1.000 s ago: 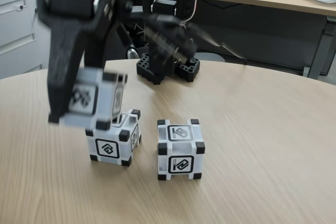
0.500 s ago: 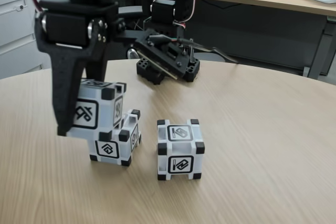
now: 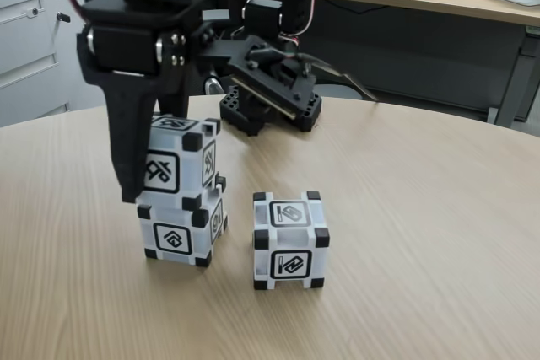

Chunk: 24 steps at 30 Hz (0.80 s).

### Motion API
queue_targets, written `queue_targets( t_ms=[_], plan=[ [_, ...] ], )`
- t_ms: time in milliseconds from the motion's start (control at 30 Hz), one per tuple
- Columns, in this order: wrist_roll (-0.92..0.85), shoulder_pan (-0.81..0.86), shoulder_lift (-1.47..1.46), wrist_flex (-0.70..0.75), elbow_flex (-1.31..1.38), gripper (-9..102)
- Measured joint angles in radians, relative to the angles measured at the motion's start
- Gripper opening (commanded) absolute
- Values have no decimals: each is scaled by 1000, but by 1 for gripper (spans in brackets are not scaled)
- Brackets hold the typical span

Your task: Stack cubes from left to right.

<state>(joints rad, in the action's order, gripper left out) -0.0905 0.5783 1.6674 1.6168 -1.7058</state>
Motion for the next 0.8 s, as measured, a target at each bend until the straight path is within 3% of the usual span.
queue_targets(
  t_ms=[367,567,800],
  plan=[
    [-3,0,0,60,0,0],
    [-15,0,0,60,0,20],
    [-34,0,0,60,0,30]
  ],
)
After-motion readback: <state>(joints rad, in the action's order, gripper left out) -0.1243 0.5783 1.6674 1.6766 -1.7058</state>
